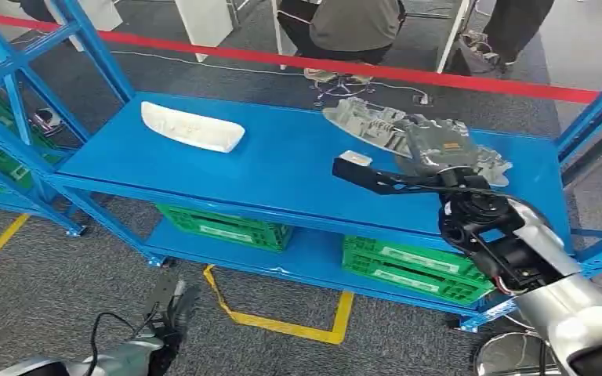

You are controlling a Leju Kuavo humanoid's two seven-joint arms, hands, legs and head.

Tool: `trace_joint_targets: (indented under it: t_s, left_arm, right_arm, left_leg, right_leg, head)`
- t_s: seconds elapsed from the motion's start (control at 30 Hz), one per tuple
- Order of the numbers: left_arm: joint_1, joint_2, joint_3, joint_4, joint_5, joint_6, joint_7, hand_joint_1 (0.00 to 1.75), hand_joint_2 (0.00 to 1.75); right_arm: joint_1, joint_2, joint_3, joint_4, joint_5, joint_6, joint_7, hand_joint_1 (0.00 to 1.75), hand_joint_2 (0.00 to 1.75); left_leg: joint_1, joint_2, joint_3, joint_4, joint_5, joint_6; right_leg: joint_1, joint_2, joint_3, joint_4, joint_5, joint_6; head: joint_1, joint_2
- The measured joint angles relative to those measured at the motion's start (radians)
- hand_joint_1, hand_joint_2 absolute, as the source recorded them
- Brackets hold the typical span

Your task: Take the parts from the cabinet and place them on the table.

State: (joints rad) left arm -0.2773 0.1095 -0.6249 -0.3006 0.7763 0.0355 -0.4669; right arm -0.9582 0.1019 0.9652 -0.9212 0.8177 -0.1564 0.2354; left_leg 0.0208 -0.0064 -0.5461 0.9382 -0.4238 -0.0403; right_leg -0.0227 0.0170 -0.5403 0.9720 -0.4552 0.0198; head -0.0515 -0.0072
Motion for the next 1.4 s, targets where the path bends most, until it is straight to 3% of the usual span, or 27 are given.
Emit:
trace_joint_targets:
  t_s: [0.13, 0.33, 0.53, 0.8, 1.4]
  left_arm:
    - [0.000, 0.000, 0.000, 0.000, -0.005, 0.000, 0.000, 0.00, 0.00]
    - [0.000, -0.001, 0.000, 0.000, -0.007, 0.000, 0.003, 0.00, 0.00]
    - [-0.002, -0.003, 0.000, 0.000, -0.004, -0.003, 0.004, 0.00, 0.00]
    - [-0.005, -0.003, 0.000, 0.000, 0.010, -0.010, -0.016, 0.00, 0.00]
    - [-0.019, -0.009, 0.000, 0.000, 0.001, -0.032, -0.014, 0.00, 0.00]
  right_arm:
    - [0.015, -0.031, -0.049, -0.089, -0.187, -0.054, 0.018, 1.75, 1.75]
    - [0.027, -0.068, -0.099, -0.189, -0.231, -0.062, 0.026, 1.75, 1.75]
    - [0.032, -0.108, -0.127, -0.269, -0.415, -0.094, 0.029, 1.75, 1.75]
    - [0.030, -0.133, -0.134, -0.333, -0.677, -0.069, -0.051, 1.75, 1.75]
    - [0.012, -0.134, -0.130, -0.392, -0.741, -0.048, -0.060, 1.75, 1.75]
  left_leg:
    - [0.000, 0.000, -0.001, 0.000, 0.000, 0.000]
    - [0.000, 0.000, -0.001, 0.000, 0.000, 0.000]
    - [0.000, 0.000, -0.002, 0.000, 0.000, 0.000]
    - [0.000, 0.000, -0.002, 0.000, 0.000, 0.000]
    - [0.000, 0.000, -0.003, 0.001, 0.000, 0.000]
  right_leg:
    - [0.000, 0.000, 0.000, 0.000, 0.000, 0.000]
    - [0.000, 0.000, -0.001, 0.000, 0.000, 0.000]
    - [0.000, 0.000, -0.001, 0.000, 0.000, 0.000]
    - [0.000, 0.000, -0.002, 0.000, 0.000, 0.000]
    - [0.000, 0.000, -0.002, 0.000, 0.000, 0.000]
  head:
    - [0.000, 0.000]
    - [0.000, 0.000]
    - [0.000, 0.000]
    - [0.000, 0.000]
    - [0.000, 0.000]
